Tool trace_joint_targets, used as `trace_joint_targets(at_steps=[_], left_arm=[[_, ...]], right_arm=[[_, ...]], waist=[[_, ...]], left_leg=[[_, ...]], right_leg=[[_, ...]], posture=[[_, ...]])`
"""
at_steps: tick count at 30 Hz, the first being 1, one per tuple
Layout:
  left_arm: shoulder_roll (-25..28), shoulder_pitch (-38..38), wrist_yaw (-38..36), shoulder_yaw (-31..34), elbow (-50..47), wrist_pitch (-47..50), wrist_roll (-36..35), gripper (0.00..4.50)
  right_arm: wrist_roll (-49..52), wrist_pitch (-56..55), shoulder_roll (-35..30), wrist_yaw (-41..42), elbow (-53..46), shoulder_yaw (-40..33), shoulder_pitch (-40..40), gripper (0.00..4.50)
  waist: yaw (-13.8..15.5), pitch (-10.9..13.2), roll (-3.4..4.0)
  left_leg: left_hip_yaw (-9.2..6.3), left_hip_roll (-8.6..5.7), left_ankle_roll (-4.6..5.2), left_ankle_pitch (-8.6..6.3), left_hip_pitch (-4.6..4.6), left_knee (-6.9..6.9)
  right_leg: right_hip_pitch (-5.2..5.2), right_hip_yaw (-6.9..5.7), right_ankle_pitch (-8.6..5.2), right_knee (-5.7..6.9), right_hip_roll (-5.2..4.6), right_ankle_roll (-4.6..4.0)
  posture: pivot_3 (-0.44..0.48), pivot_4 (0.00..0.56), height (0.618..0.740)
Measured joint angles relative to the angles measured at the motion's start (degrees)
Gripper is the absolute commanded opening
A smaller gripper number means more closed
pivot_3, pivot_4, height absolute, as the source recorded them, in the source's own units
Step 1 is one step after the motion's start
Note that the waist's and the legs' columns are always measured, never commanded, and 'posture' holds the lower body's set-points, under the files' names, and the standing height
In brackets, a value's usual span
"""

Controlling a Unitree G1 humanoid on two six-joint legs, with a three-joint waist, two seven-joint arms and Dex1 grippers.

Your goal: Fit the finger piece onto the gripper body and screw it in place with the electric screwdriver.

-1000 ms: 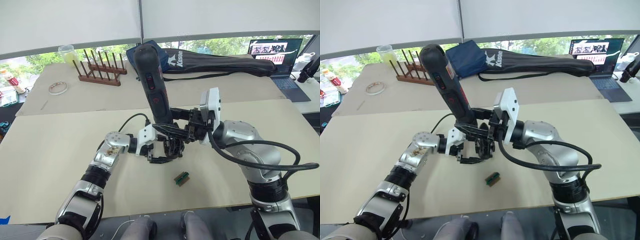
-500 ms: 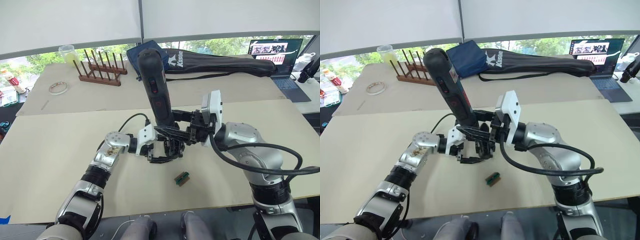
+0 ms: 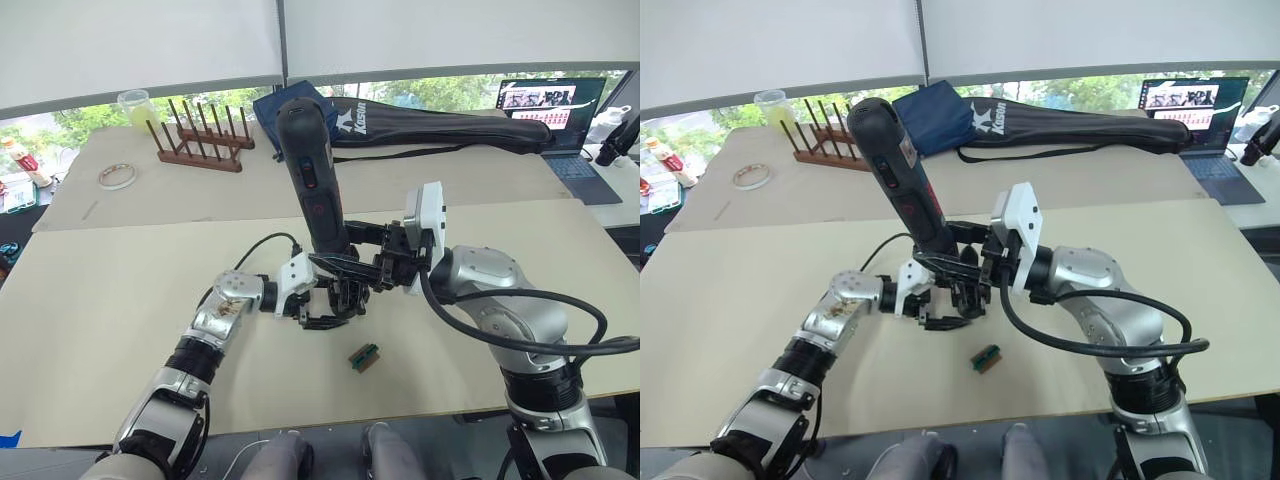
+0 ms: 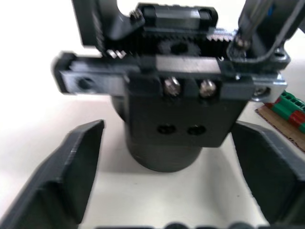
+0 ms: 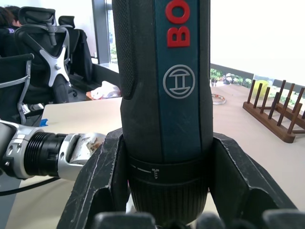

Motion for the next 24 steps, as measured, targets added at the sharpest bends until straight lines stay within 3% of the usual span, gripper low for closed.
trace_joint_targets(at_steps=[1, 2, 16, 24], left_arm=[[0.0, 0.0, 0.1, 0.0, 0.0, -0.1, 0.1, 2.36], [0.0, 0.0, 0.1, -0.1, 0.0, -0.2, 0.2, 2.32], [-2.3, -2.0, 0.1, -0.2, 4.9, -3.6, 1.1, 2.32], [-3.0, -3.9, -1.0, -0.5, 7.6, -4.0, 1.5, 2.32]], right_arm=[[0.1, 0.0, 0.0, -0.1, -0.3, -0.1, 0.2, 1.96], [0.1, 0.0, 0.0, -0.2, -0.5, -0.1, 0.5, 1.96], [0.6, 0.0, -0.7, -0.8, -2.4, -2.4, 3.5, 1.96], [3.1, -1.6, -3.1, 5.6, 2.0, -4.4, 3.3, 1.96]], waist=[[0.0, 0.0, 0.0], [0.1, 0.0, 0.0], [1.4, 0.0, -0.02], [1.7, 0.0, -0.04]], left_leg=[[0.0, 0.0, 0.0, 0.0, 0.02, -0.01], [0.0, 0.0, 0.0, 0.0, 0.03, -0.01], [0.0, -0.04, 0.01, 0.0, 0.17, 0.03], [-0.01, -0.07, 0.04, 0.0, 0.29, 0.02]], right_leg=[[0.02, 0.01, 0.0, -0.01, 0.0, 0.0], [0.03, 0.01, 0.0, -0.01, -0.01, 0.0], [0.23, 0.0, 0.0, -0.05, -0.04, 0.0], [0.41, 0.0, 0.01, -0.09, -0.07, 0.02]], posture=[[0.0, 0.15, 0.74], [0.0, 0.15, 0.74], [0.0, 0.15, 0.74], [0.0, 0.15, 0.74]])
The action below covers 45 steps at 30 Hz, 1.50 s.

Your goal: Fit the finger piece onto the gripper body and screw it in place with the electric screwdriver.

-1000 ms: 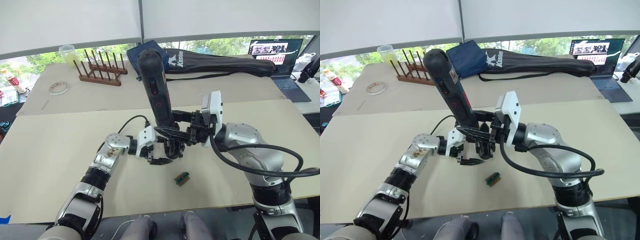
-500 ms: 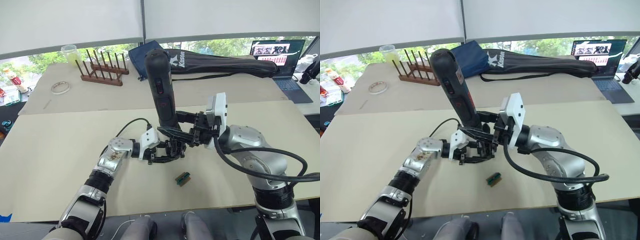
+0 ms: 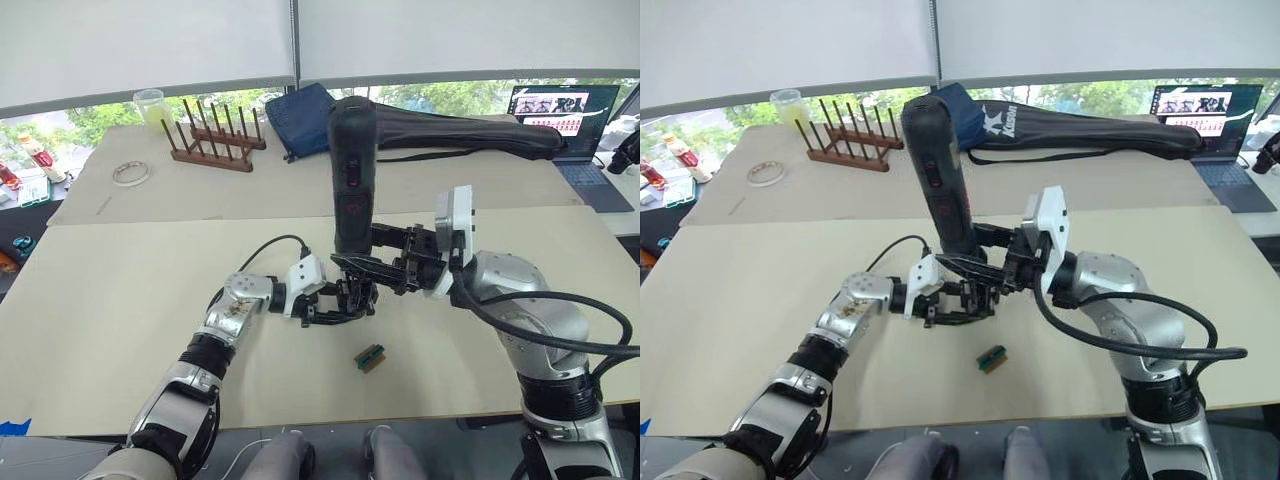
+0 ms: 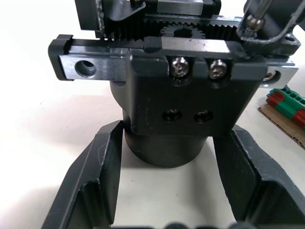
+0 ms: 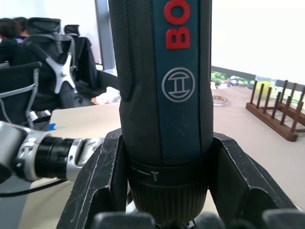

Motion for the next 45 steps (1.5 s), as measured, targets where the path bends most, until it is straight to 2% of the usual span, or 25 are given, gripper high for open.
trace_joint_targets(at_steps=[9, 21, 45], left_arm=[[-0.4, -0.9, -0.3, -0.3, 1.5, 0.0, 0.6, 2.32], [-0.5, -1.1, -0.3, -0.3, 1.7, 0.0, 0.7, 2.32], [-0.4, -1.1, -0.4, -0.3, 1.7, 0.1, 0.7, 2.32]], right_arm=[[-0.6, -1.4, -1.0, 2.0, 3.3, 1.9, -1.5, 1.96], [-0.4, -1.3, -1.0, -0.4, 5.1, 1.9, -1.7, 1.95], [-1.0, -2.8, -1.6, -1.8, 2.1, 0.6, 1.8, 1.95]], waist=[[0.1, 0.0, -0.01], [0.2, 0.0, -0.05], [0.2, -0.1, -0.09]], left_leg=[[-0.03, 0.03, 0.1, -0.07, 0.56, -0.11], [-0.04, 0.03, 0.11, -0.08, 0.58, -0.12], [-0.03, 0.04, 0.13, -0.1, 0.61, -0.16]], right_leg=[[0.62, -0.02, 0.0, -0.25, 0.01, 0.01], [0.64, -0.01, 0.0, -0.26, 0.0, 0.01], [0.66, 0.01, 0.0, -0.3, 0.0, 0.01]], posture=[[0.0, 0.15, 0.74], [0.0, 0.15, 0.74], [0.0, 0.15, 0.74]])
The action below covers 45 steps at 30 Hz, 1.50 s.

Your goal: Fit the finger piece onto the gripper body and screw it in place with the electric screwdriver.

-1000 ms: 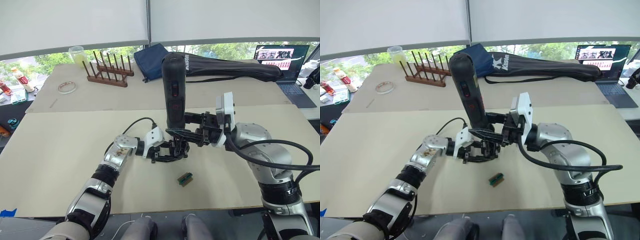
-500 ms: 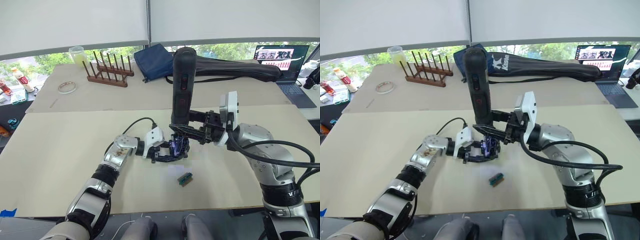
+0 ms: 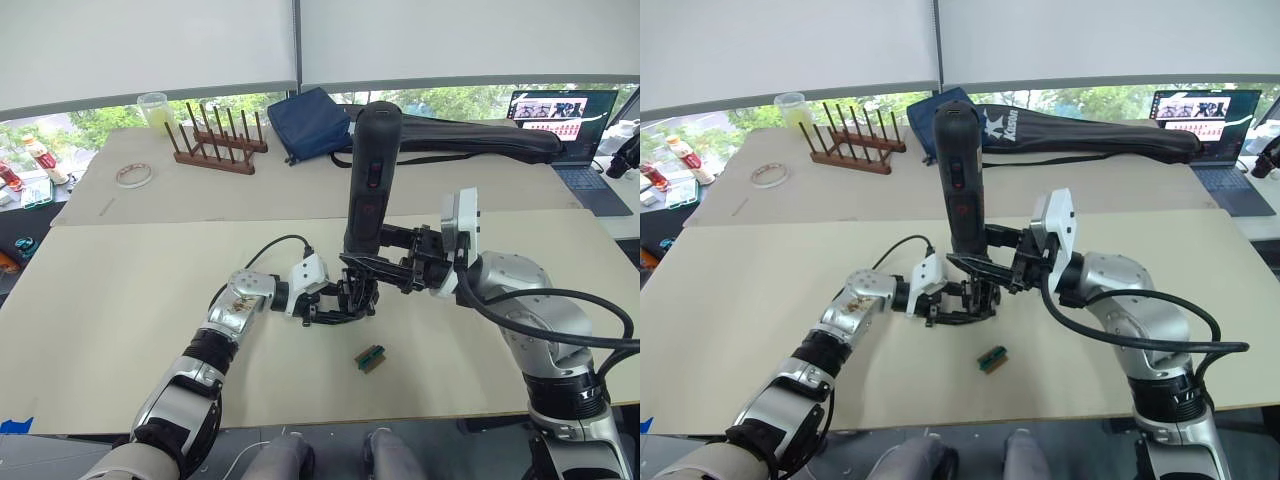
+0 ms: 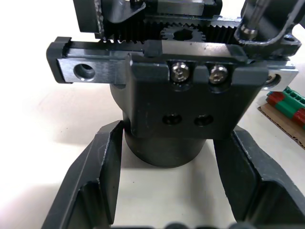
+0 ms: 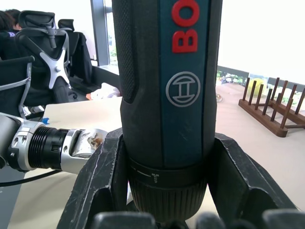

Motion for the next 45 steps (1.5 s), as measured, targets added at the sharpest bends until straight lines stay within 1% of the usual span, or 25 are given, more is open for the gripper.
trace_joint_targets(at_steps=[3, 6, 10, 14, 17, 20, 26, 29, 31, 33, 34, 36, 39, 42, 45], left_arm=[[0.2, -0.1, -0.1, 0.0, -0.1, -0.1, 0.0, 2.32], [0.2, -0.1, -0.1, 0.1, -0.3, -0.1, -0.1, 2.32], [0.3, -0.3, -0.1, 0.9, -0.6, -0.8, -0.5, 2.32], [0.4, -0.4, -0.1, 0.9, -1.1, -1.5, -0.7, 2.32], [0.4, -0.1, 0.0, 0.4, -0.8, -1.4, 0.0, 2.32], [0.5, -0.1, -0.1, 0.4, -0.8, -1.4, 0.0, 2.32], [0.5, -0.4, -0.5, 0.3, -0.5, -1.4, 0.0, 2.32], [0.6, -0.6, -0.6, 0.1, -0.2, -1.4, 0.0, 2.32], [0.9, -1.1, -1.3, -0.1, 0.0, -1.4, 0.0, 3.4], [1.7, -1.3, -2.0, -0.3, 0.4, -1.4, 0.3, 4.29], [2.2, -1.4, -2.5, -0.3, 0.7, -1.5, 0.4, 4.5], [3.3, -1.6, -4.3, -0.3, 0.8, -1.5, 0.3, 4.5], [6.8, -2.2, -9.2, -0.2, -0.6, -0.7, -1.0, 4.5], [10.4, -1.6, -15.0, -0.3, -6.2, 1.8, -2.8, 4.5], [12.6, 0.0, -19.2, -1.1, -12.4, 3.6, -4.1, 4.5]], right_arm=[[-0.1, -0.1, -0.3, -0.5, -0.8, 0.2, -1.4, 1.95], [0.6, 4.0, -0.3, -2.3, -0.9, 0.5, -4.5, 1.95], [2.8, 8.8, -0.2, -4.1, -0.9, 0.5, -8.3, 1.95], [4.8, 10.3, 0.1, -4.2, -1.0, 0.0, -10.2, 1.95], [6.4, 9.2, 0.4, -4.1, -3.3, -3.1, -12.7, 1.95], [8.5, 9.3, 1.4, -5.0, -4.6, -4.5, -12.7, 1.95], [8.7, 9.5, 0.9, -5.5, -4.5, -4.7, -12.0, 1.95], [11.9, 11.5, 0.6, -6.6, -4.8, -5.1, -12.9, 1.95], [15.4, 13.4, -0.4, -7.3, -6.4, -6.0, -13.6, 1.95], [18.6, 14.8, -1.2, -7.6, -8.3, -7.2, -13.9, 1.95], [20.0, 15.0, -1.9, -7.9, -9.2, -7.5, -13.9, 1.95], [22.2, 16.0, -3.2, -8.7, -10.8, -8.5, -13.2, 1.95], [25.7, 16.9, -5.6, -9.7, -14.4, -10.6, -9.2, 1.95], [27.7, 17.0, -7.2, -10.7, -18.3, -12.2, -2.7, 1.95], [27.3, 16.5, -7.4, -10.8, -22.0, -12.2, 4.0, 1.95]], waist=[[-0.1, 0.0, 0.0], [-0.1, 0.0, -0.02], [-0.6, 0.0, -0.04], [-1.0, 0.0, -0.05], [-1.1, 0.0, -0.05], [-1.0, 0.0, -0.05], [-1.0, 0.0, -0.05], [-1.0, 0.0, -0.05], [-1.0, 0.0, -0.06], [-1.1, 0.0, -0.06], [-1.1, 0.0, -0.06], [-1.1, 0.0, -0.06], [-1.1, 0.0, -0.06], [-0.9, 0.0, -0.06], [-0.8, 0.0, -0.06]], left_leg=[[0.01, 0.0, 0.0, 0.0, -0.03, -0.01], [0.01, 0.0, -0.01, 0.0, -0.29, -0.01], [0.02, -0.04, -0.07, 0.06, -1.03, 0.09], [0.02, -0.02, -0.07, 0.06, -1.08, 0.07], [0.02, -0.02, -0.07, 0.06, -1.04, 0.07], [0.03, -0.01, -0.07, 0.07, -0.99, 0.08], [0.03, -0.01, -0.08, 0.07, -0.98, 0.07], [0.03, -0.02, -0.08, 0.07, -0.98, 0.07], [0.03, 0.0, -0.08, 0.07, -0.99, 0.07], [0.03, 0.01, -0.08, 0.07, -0.99, 0.05], [0.03, 0.01, -0.08, 0.07, -0.99, 0.05], [0.03, 0.02, -0.08, 0.07, -0.98, 0.06], [0.03, 0.02, -0.08, 0.07, -0.99, 0.06], [0.03, 0.01, -0.07, 0.06, -0.99, 0.05], [0.04, 0.01, -0.06, 0.06, -0.99, 0.05]], right_leg=[[-0.04, 0.01, 0.0, 0.0, 0.0, 0.0], [-0.27, 0.0, 0.0, 0.01, 0.0, 0.0], [-1.14, -0.01, 0.02, 0.23, -0.07, -0.01], [-1.16, -0.06, 0.02, 0.31, -0.11, -0.01], [-1.1, -0.1, 0.02, 0.14, -0.04, 0.0], [-1.05, -0.06, 0.02, 0.11, -0.05, -0.01], [-1.09, -0.06, 0.02, 0.18, -0.05, -0.01], [-1.09, -0.06, 0.02, 0.17, -0.06, -0.01], [-1.09, -0.06, 0.02, 0.16, -0.07, -0.01], [-1.09, -0.06, 0.02, 0.14, -0.11, -0.01], [-1.09, -0.06, 0.02, 0.14, -0.1, -0.01], [-1.09, -0.06, 0.02, 0.15, -0.11, -0.01], [-1.09, -0.04, 0.02, 0.14, -0.14, -0.01], [-1.07, -0.04, 0.02, 0.12, -0.13, -0.01], [-1.06, -0.03, 0.02, 0.1, -0.11, -0.01]], posture=[[0.0, 0.15, 0.74], [0.0, 0.15, 0.74], [0.0, 0.15, 0.74], [0.0, 0.15, 0.74], [0.0, 0.15, 0.74], [0.0, 0.15, 0.74], [0.0, 0.15, 0.74], [0.0, 0.15, 0.74], [0.0, 0.15, 0.74], [0.0, 0.15, 0.74], [0.0, 0.15, 0.74], [0.0, 0.15, 0.74], [0.0, 0.15, 0.74], [0.0, 0.15, 0.74], [0.0, 0.15, 0.74]])
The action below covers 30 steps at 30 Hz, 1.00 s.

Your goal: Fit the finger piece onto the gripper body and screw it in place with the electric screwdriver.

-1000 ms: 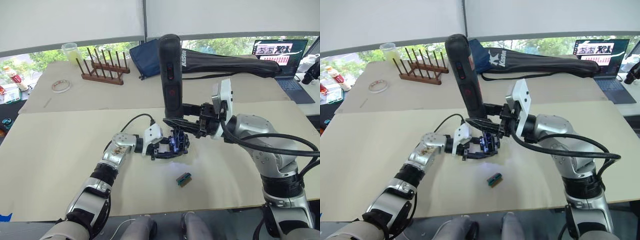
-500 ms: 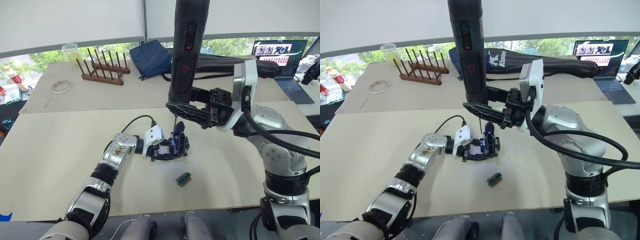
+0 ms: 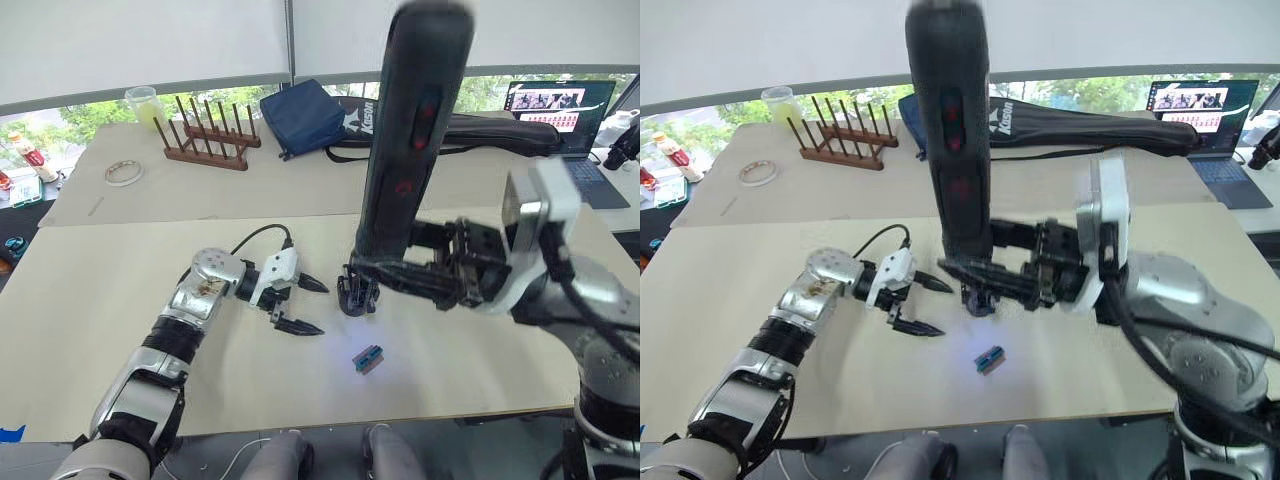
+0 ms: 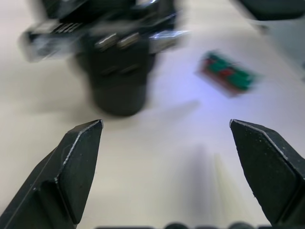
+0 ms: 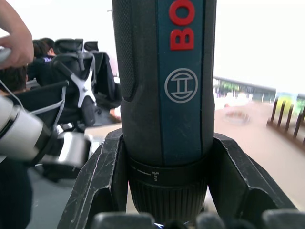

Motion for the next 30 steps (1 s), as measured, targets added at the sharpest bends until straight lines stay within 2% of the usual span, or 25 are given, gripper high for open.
trace_joint_targets(at_steps=[4, 10, 18, 30], left_arm=[[1.8, 3.3, -3.1, -1.9, -4.3, -0.9, -0.6, 4.5], [1.4, 5.3, -3.0, -2.9, -7.5, -3.7, -0.6, 4.5], [0.0, 6.6, -0.2, -3.5, -10.4, -3.4, -0.7, 4.5], [0.0, 6.4, 0.8, -3.5, -10.2, -3.3, -1.0, 4.5]], right_arm=[[-7.4, -5.0, 1.6, 1.9, -3.3, 2.8, 10.4, 1.95], [-20.5, -14.5, 4.2, 5.2, -2.5, 8.9, 17.1, 1.95], [-27.0, -20.0, 5.8, 6.2, 0.1, 10.4, 19.3, 1.94], [-29.1, -21.7, 6.6, 6.8, 2.5, 10.8, 20.0, 1.94]], waist=[[0.0, 0.0, 0.0], [0.1, 0.0, 0.0], [0.1, 0.0, 0.0], [0.1, 0.0, -0.01]], left_leg=[[0.03, 0.01, -0.01, 0.01, 0.03, 0.04], [0.07, 0.0, -0.02, 0.01, 0.17, 0.0], [0.08, 0.02, -0.02, 0.01, 0.18, -0.01], [0.08, 0.01, -0.03, 0.01, 0.19, 0.0]], right_leg=[[0.01, 0.02, 0.0, 0.08, 0.11, 0.0], [0.08, 0.06, 0.0, 0.11, 0.15, 0.0], [0.08, 0.06, 0.0, 0.1, 0.18, 0.0], [0.08, 0.06, 0.0, 0.1, 0.19, 0.0]], posture=[[0.0, 0.15, 0.74], [0.0, 0.15, 0.74], [0.0, 0.15, 0.74], [0.0, 0.15, 0.74]])
